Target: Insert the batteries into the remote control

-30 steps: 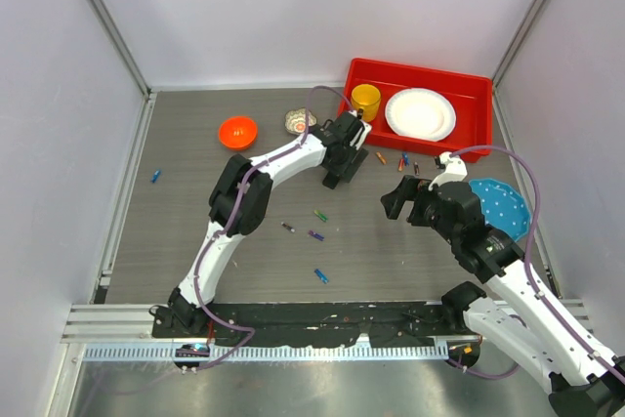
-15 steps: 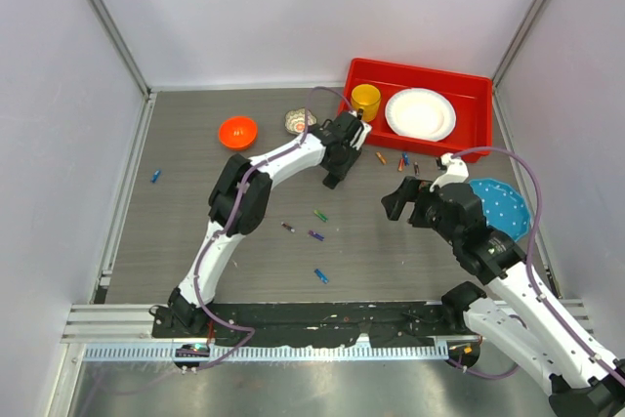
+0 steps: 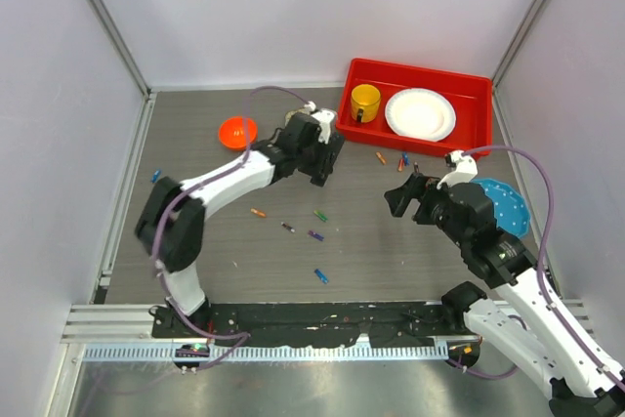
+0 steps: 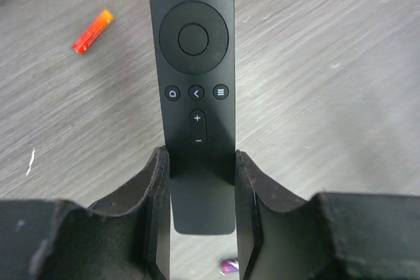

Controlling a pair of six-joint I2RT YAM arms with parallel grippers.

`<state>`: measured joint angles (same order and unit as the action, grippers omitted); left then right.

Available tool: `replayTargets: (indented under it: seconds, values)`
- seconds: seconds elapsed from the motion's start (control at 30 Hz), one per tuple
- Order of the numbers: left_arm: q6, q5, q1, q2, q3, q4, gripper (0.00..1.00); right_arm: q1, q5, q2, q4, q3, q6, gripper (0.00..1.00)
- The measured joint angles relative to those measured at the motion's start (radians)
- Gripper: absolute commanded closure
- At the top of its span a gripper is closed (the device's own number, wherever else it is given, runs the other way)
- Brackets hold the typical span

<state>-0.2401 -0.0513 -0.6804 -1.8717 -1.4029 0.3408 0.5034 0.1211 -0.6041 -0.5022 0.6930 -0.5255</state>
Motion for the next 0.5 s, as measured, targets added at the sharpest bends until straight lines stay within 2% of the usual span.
replayTargets:
  seconds: [0.17, 0.3, 0.4, 0.5]
  values:
    - [-0.167, -0.056, 0.002, 0.348, 0.269, -0.273, 1.0, 0.0, -0.034, 0.014, 0.044, -0.002, -0.022, 0.0]
    - [-0.378, -0.08, 0.003, 0.63, 0.622, -0.618, 1.0, 0.0, -0.155, -0.035, 0.105, -0.004, -0.06, 0.0]
    - [-0.509, -0.082, 0.01, 0.744, 0.826, -0.803, 1.0, 0.0, -0.259, -0.062, 0.194, -0.042, -0.104, 0.0]
    - [-0.62, -0.091, 0.019, 0.795, 0.949, -0.94, 1.0, 0.0, -0.364, -0.059, 0.304, -0.119, -0.159, 0.0]
